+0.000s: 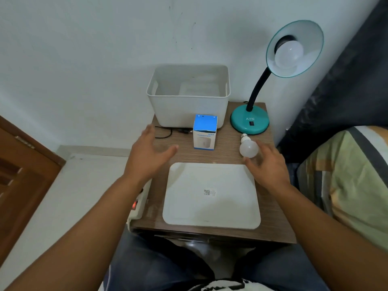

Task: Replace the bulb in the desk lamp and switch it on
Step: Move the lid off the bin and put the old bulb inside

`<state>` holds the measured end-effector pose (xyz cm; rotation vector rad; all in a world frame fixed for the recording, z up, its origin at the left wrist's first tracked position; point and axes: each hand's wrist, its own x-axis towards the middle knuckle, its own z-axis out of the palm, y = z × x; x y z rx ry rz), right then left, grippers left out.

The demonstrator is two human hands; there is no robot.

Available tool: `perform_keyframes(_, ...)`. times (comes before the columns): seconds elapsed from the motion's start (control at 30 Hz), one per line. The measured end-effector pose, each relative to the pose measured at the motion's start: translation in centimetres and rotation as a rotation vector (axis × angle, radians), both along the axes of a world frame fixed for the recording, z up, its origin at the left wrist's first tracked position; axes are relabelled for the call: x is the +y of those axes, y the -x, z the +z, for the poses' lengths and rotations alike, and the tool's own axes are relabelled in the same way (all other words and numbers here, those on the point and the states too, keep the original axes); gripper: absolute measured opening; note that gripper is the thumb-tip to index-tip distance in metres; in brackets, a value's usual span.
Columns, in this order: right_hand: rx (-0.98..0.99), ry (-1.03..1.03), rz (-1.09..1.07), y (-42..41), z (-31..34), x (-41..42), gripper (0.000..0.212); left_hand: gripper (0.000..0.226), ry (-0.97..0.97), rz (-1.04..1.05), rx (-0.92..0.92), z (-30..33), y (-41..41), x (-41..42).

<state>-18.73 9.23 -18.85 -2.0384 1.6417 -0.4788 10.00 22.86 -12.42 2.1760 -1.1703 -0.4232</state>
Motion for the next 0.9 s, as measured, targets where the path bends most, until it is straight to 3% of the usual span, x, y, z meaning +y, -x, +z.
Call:
perform_keyframes(0.2, 0.001, -0.074, -0.009, -1.1, -0.4, -1.4, 0.070, 0.081, 0.095, -0.004, -0.019, 3.1, -3.0, -5.1)
perform_keyframes(0.33, -0.020, -0.113, -0.019, -1.4, -0.4, -1.7, 0.064, 0.107, 0.004, 0.016, -0.034, 3.1, -5.7, -7.8)
perform_keyframes(0.57, -0.120, -0.083, 0.014, -0.9, 0.8, -1.2, 0.063, 0.112, -0.013, 0.017, -0.023, 2.9, -7.7, -10.7)
perform_keyframes(0.63, -0.181, -0.032, 0.031, -0.8, 1.9, -1.0, 0.063, 0.102, 0.025, 0.025, -0.017, 2.8, -8.0, -11.1)
perform_keyframes(0.77, -0.261, 0.139, 0.050, -1.3, 5.4, -1.2, 0.056, 0.052, 0.145, 0.046, -0.023, 2.0, -8.1, -11.7)
perform_keyframes(0.9, -0.304, 0.243, 0.085, -3.1, 9.0, -2.4, 0.054, 0.048, 0.219, 0.051, -0.036, 1.6, -8.5, -11.7)
